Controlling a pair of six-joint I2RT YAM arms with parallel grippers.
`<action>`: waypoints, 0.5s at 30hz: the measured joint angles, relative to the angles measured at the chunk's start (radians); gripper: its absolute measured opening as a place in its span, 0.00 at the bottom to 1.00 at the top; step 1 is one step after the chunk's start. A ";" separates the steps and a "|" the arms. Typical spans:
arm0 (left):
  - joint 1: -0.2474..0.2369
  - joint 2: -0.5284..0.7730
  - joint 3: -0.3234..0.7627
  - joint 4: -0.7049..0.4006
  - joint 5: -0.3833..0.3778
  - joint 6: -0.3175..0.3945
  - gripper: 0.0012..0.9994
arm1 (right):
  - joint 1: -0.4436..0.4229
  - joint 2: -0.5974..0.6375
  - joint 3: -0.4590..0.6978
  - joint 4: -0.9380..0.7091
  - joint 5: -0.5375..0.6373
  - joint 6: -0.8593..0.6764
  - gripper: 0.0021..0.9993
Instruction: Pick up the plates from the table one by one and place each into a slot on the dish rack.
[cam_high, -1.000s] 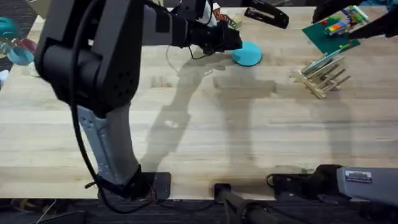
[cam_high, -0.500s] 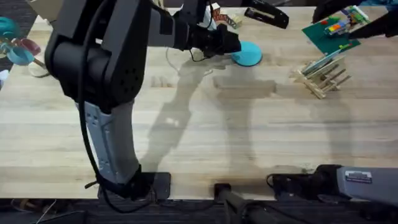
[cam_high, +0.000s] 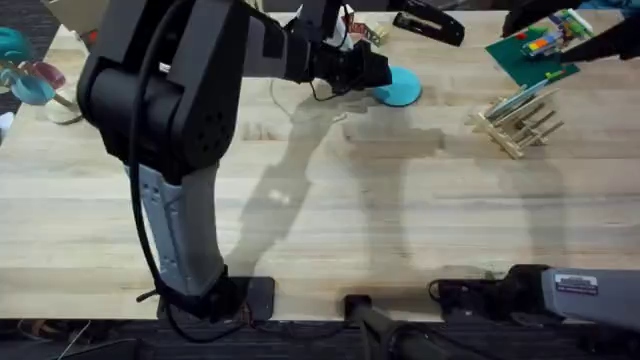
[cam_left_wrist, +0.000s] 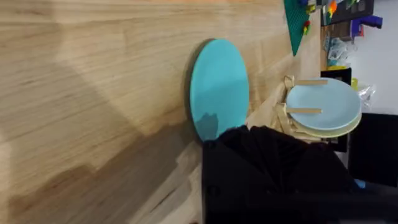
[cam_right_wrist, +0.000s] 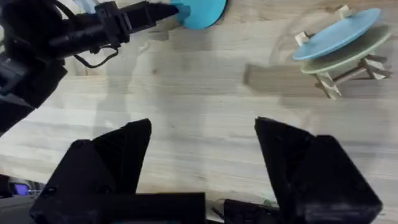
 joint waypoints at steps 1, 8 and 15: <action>0.000 0.000 0.000 0.003 0.000 -0.001 0.04 | 0.000 0.000 0.000 0.000 0.000 0.000 1.00; 0.000 0.034 0.000 0.063 -0.007 -0.012 0.04 | 0.000 0.000 0.000 -0.002 0.000 0.000 1.00; 0.000 0.104 0.008 0.116 0.014 -0.045 0.04 | 0.000 0.000 0.000 -0.005 0.000 0.000 1.00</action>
